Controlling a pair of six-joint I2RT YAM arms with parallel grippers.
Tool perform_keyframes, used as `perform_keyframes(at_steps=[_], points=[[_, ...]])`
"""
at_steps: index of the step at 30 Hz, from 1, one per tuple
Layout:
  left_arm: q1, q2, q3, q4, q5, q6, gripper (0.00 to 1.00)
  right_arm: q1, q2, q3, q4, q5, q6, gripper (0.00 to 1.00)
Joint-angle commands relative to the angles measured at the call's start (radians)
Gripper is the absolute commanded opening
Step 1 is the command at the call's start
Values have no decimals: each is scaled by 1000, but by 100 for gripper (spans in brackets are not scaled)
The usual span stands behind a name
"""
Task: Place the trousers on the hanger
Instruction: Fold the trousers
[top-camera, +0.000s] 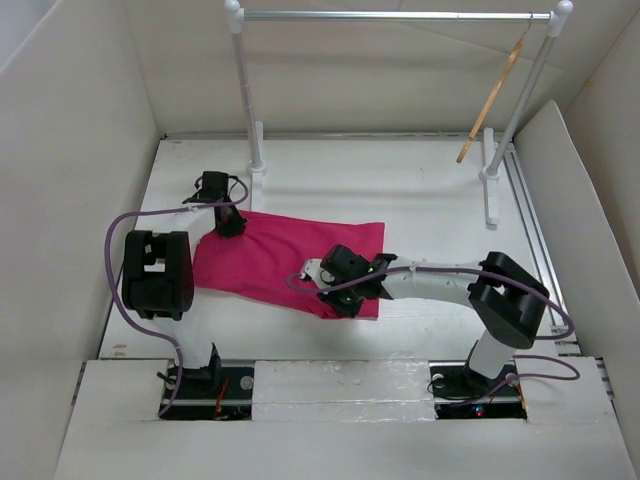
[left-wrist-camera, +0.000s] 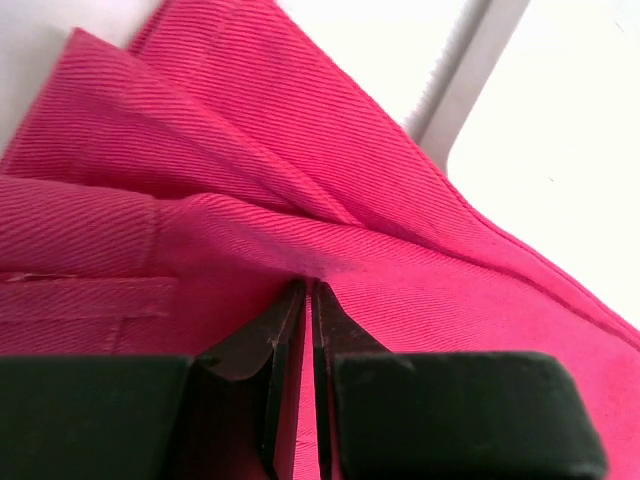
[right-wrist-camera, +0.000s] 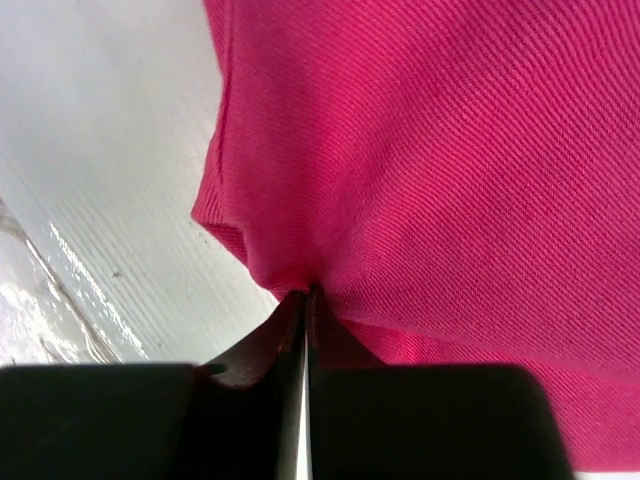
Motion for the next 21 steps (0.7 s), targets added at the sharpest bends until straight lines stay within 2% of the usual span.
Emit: perform_keyframes(at_steps=[1,3,4,7,8,10,11,13,14,15,16,21], points=[[12,-34,27,-47,-37,-1,5,15,7,-4,-23,4,33,15],[12,-80,38,-55,-24,3,5,15,-24,23,-53,16,28,24],[3,-99,43,-63,-20,12,5,15,-66,62,-101,24,25,35],[-69,-183,75,-93,-43,54,5,15,-123,132,-191,45,10,54],[-156,-216,86,-125,-65,80,5,0,-166,143,-222,47,3,57],[-185,-223,83,-132,-63,80,5,-22,-192,128,-222,53,6,57],[-210,-226,80,-133,-47,75,5,-34,-199,113,-213,59,14,56],[-261,-223,43,-120,-22,60,5,-71,-209,47,-164,47,17,41],[-261,-221,2,-104,27,42,5,-105,-213,21,-143,47,28,31],[-261,-220,-23,-68,42,32,5,-122,-213,-4,-83,47,35,10],[-261,-209,-38,-61,45,26,5,-137,-213,-28,-57,42,40,0],[-189,-177,-132,-24,82,34,4,-182,-194,-162,77,58,95,0]])
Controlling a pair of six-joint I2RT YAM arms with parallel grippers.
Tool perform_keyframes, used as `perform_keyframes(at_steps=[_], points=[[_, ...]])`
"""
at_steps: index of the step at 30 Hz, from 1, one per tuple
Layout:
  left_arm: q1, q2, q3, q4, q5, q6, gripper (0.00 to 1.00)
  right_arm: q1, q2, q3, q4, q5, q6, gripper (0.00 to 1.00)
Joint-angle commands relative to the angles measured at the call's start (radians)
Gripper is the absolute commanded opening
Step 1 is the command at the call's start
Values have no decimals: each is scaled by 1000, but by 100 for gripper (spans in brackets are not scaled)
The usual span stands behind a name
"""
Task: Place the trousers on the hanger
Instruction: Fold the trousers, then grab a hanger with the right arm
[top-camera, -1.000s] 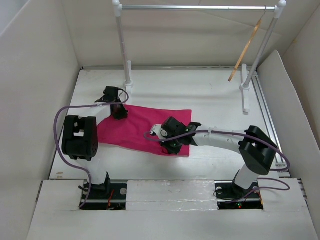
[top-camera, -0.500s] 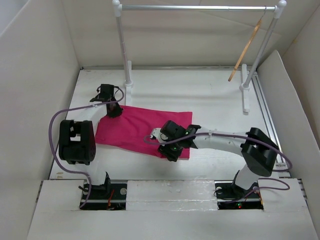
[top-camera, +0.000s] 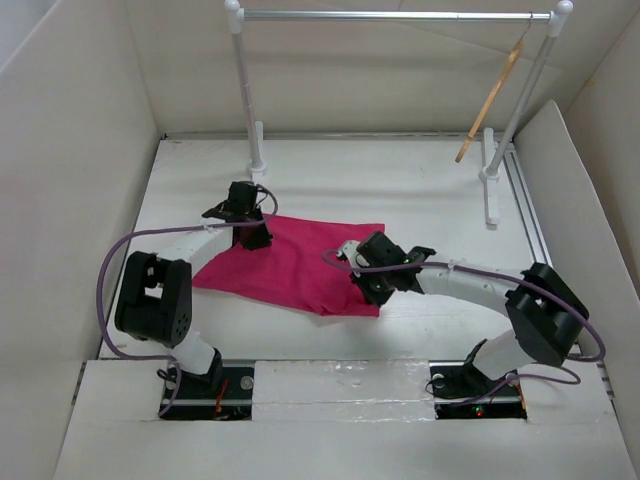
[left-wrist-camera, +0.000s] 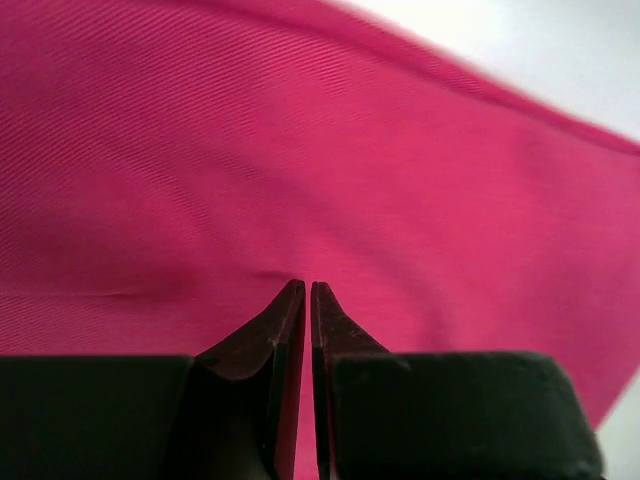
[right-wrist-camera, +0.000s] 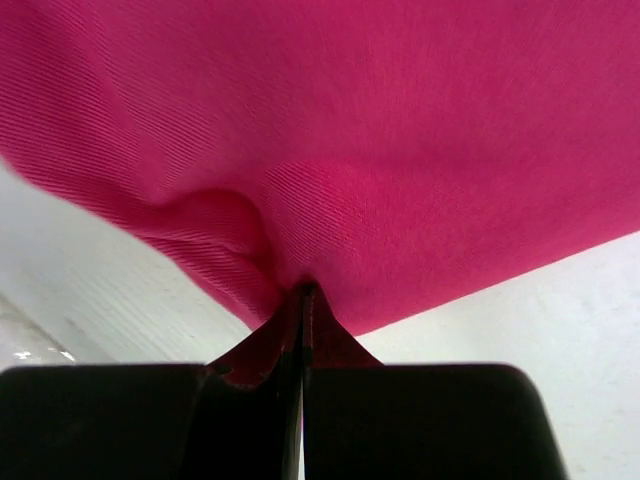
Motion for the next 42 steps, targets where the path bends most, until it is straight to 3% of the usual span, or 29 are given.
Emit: perform_keyframes(at_steps=[1,5,8,11,12,13,14,15,18,22,24,27,32,37,42], points=[[55,27,-50,11,21,1,3,-6,10,-56,115,15,51,0],[64,33,-61,-9,-13,-4,0,-6,8,-53,60,21,64,0],[65,-14,-28,2,49,2,0,-6,-79,86,-38,55,20,0],[43,-80,58,-7,64,10,0,-49,-159,351,-198,153,-37,24],[-10,-96,121,-33,45,24,0,-92,-190,484,-273,203,-66,49],[-11,-103,121,-33,45,24,0,-92,-207,543,-273,220,-67,49],[-27,-108,171,-47,39,30,0,-159,-219,598,-293,234,-88,58],[-59,-114,192,-44,39,33,0,-207,-230,649,-299,242,-94,61],[-84,-148,232,6,80,16,0,-441,-256,786,-260,205,-105,64],[-118,-101,281,34,201,-1,0,-734,-207,891,-192,25,-96,71],[-155,-87,314,53,200,28,11,-839,-123,989,-203,-10,-97,73],[-236,-30,393,31,191,55,20,-903,-9,1104,-220,-34,-87,76],[-288,21,398,51,212,52,21,-1014,98,1129,-105,-207,-1,80],[-288,34,350,60,209,47,22,-1035,178,1099,-20,-333,70,81],[-288,45,328,57,209,44,23,-1045,172,972,167,-433,157,81]])
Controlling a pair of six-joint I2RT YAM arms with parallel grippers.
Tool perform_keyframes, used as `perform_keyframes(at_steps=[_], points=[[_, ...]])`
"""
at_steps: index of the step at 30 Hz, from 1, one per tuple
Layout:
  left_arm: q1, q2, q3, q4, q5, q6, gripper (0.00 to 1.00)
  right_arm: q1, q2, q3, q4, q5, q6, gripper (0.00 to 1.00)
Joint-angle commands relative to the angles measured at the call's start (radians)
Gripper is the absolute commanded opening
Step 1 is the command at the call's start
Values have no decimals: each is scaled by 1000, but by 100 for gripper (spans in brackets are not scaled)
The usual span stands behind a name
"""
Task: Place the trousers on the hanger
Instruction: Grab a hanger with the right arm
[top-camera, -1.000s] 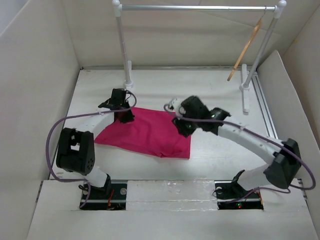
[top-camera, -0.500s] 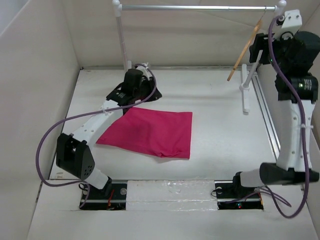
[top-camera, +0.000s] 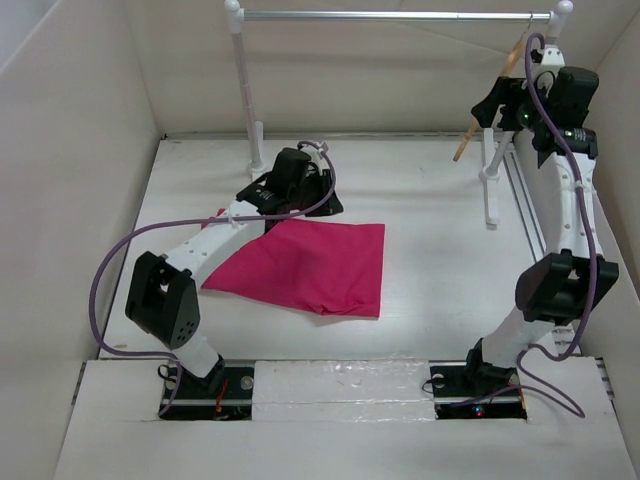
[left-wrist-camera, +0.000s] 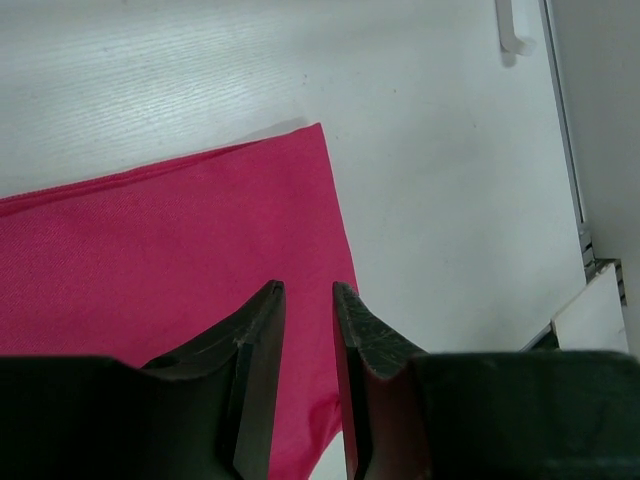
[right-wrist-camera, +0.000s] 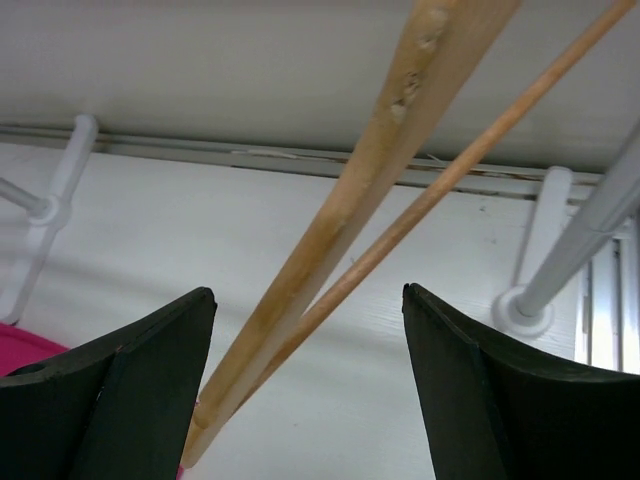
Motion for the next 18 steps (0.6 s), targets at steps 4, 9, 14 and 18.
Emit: perform_keyframes(at_steps=[4,9,14,18], points=[[2,4,-36,31,9,1,23,-4,-44,-118,275,-162,127,80],[2,14,-23,28,12,-2,23,-4,-48,-204,362,-175,175,72],[2,17,18,9,15,-1,23,-4,-67,-296,491,-218,236,51],[2,18,33,5,20,1,23,-14,-90,-323,549,-227,248,29]])
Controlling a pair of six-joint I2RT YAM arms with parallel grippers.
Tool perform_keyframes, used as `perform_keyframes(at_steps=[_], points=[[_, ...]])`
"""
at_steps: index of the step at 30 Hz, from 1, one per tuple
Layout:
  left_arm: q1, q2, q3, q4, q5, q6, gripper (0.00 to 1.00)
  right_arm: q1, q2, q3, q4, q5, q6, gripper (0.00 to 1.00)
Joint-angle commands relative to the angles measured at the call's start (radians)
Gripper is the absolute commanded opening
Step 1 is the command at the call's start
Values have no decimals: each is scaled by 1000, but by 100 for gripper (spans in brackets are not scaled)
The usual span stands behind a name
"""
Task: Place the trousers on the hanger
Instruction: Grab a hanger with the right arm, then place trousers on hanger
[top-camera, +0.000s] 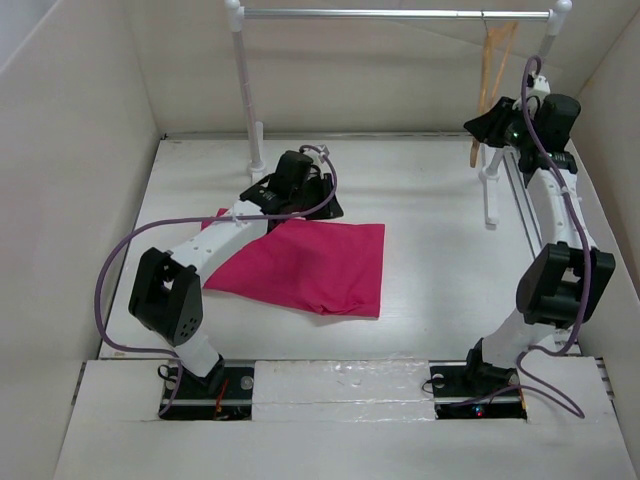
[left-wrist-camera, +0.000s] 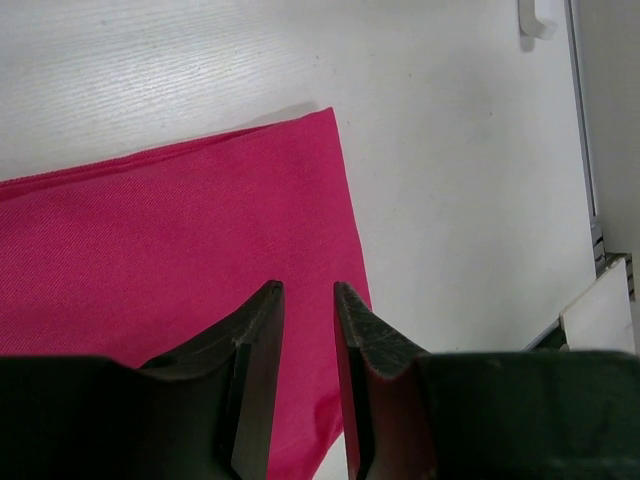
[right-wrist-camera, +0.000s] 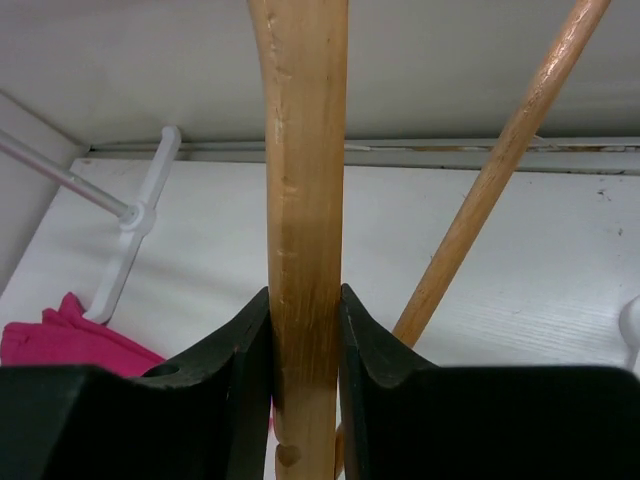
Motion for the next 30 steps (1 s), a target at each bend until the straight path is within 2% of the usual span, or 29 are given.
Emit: perform_keyframes(at_steps=[1,5,8,12,18,21,23,28,29,30], points=[[1,-4,56,9,17,4,23,-7,-75,1,177,-49,14,26],[1,3,80,-4,17,2,24,-7,-106,7,170,-51,-12,12],[1,14,157,-52,17,13,27,-7,-137,24,133,-52,-49,10],[-8,11,292,-91,49,25,43,-7,-189,18,84,-45,-75,8],[-43,39,496,-113,95,-1,51,-18,-244,-72,99,-109,-57,5],[-52,57,542,-77,144,-34,54,-18,-273,-173,192,-152,-29,0],[-62,66,571,-64,155,-41,55,-27,-281,-254,343,-224,35,0],[-83,106,626,-54,169,-51,56,-46,-293,-319,525,-264,115,0],[-83,108,634,-51,161,-51,56,-55,-289,-327,650,-281,188,0],[-92,111,634,-47,160,-56,57,-55,-281,-345,703,-291,227,0]])
